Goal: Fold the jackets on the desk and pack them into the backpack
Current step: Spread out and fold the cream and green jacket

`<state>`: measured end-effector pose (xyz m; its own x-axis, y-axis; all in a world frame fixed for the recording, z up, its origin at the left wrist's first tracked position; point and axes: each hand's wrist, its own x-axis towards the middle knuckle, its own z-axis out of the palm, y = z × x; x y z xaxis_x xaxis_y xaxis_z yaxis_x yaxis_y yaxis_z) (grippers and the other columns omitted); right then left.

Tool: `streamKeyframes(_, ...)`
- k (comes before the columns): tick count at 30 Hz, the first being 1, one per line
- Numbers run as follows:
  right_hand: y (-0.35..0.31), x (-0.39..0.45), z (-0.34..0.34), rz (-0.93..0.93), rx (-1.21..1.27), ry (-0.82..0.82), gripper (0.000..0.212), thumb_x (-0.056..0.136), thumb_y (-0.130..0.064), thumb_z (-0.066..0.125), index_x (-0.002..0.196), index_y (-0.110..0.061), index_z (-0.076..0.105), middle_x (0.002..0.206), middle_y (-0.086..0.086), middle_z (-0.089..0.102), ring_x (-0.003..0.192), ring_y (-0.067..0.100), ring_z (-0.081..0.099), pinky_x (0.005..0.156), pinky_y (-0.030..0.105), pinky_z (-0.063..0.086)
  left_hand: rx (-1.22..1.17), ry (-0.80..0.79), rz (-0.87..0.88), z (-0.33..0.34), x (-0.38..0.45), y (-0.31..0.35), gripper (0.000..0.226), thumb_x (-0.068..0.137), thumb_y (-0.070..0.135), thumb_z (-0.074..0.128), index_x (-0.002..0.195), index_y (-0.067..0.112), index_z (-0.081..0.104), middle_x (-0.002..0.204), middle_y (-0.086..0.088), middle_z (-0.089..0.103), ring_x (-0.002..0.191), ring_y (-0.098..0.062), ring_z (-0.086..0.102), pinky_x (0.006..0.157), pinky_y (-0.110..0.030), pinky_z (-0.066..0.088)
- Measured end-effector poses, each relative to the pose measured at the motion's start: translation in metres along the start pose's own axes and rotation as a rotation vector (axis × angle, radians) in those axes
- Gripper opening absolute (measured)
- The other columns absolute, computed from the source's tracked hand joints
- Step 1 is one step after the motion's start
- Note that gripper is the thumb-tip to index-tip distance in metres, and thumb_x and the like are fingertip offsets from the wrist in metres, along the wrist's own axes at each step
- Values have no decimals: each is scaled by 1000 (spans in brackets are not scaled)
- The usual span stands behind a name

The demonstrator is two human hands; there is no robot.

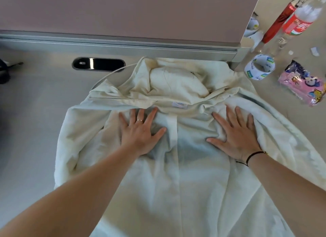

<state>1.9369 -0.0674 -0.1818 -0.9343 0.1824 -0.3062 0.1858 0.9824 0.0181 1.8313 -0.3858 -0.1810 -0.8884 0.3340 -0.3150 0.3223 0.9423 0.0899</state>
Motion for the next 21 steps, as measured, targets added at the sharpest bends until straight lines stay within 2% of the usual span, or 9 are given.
streamKeyframes(2,-8,6,-4,65,33,-7,88,79,-93,13,154,-51,-5,167,-2,-12,153,29,-12,120,61,-3,-16,-67,21,-5,8,0,81,87,84,15,154,47,-13,167,-6,4,154,-32,-8,115,-67,-12)
streamKeyframes(5,-47,-12,-9,186,178,25,82,91,-77,26,158,-36,2,167,4,-10,154,30,-6,119,65,3,-134,-143,89,-22,-14,-6,81,93,70,37,157,42,-5,168,-3,-13,152,-25,-22,120,-59,-11)
streamKeyframes(7,-94,-37,-14,175,268,77,81,94,-67,34,159,-29,5,168,5,-10,154,28,-8,120,65,3,-192,-56,158,-35,-50,-19,75,96,59,44,157,42,3,168,1,-12,151,-19,-24,123,-50,-12)
streamKeyframes(9,-153,-64,-21,54,374,91,77,97,-64,36,160,-31,7,168,2,-11,154,23,-13,121,61,-4,-264,139,160,-44,-92,-45,66,96,53,48,154,42,18,168,6,1,154,-15,-14,124,-46,-8)
streamKeyframes(12,-246,-99,-28,-227,439,48,72,96,-70,28,158,-38,9,168,-3,-12,153,21,-16,120,57,-9,-427,409,-70,-48,-146,-107,55,93,47,54,145,34,41,160,3,33,152,-22,19,124,-50,16)
streamKeyframes(14,-294,-114,-28,-412,375,4,74,94,-75,25,157,-43,4,166,-4,-18,152,22,-19,118,58,-13,-514,467,-288,-40,-174,-155,51,95,39,55,143,26,46,153,-5,44,146,-28,31,118,-53,29)
streamKeyframes(17,-334,-126,-14,-539,255,-98,76,92,-74,28,156,-44,0,167,-1,-16,154,25,-13,117,61,-12,-563,389,-508,-13,-213,-201,51,98,30,56,146,20,42,150,-10,46,143,-31,34,117,-54,32)
streamKeyframes(19,-337,-128,1,-483,182,-138,74,91,-73,29,156,-43,10,169,1,-1,155,29,5,115,64,2,-560,287,-535,7,-233,-210,54,98,30,55,149,20,37,149,-9,47,141,-31,37,114,-53,36)
streamKeyframes(21,-325,-129,14,-395,102,-157,71,92,-74,22,156,-47,5,169,-2,-2,155,26,7,116,63,3,-620,208,-540,23,-246,-206,56,99,31,56,150,22,35,145,-6,51,137,-29,42,108,-49,42)
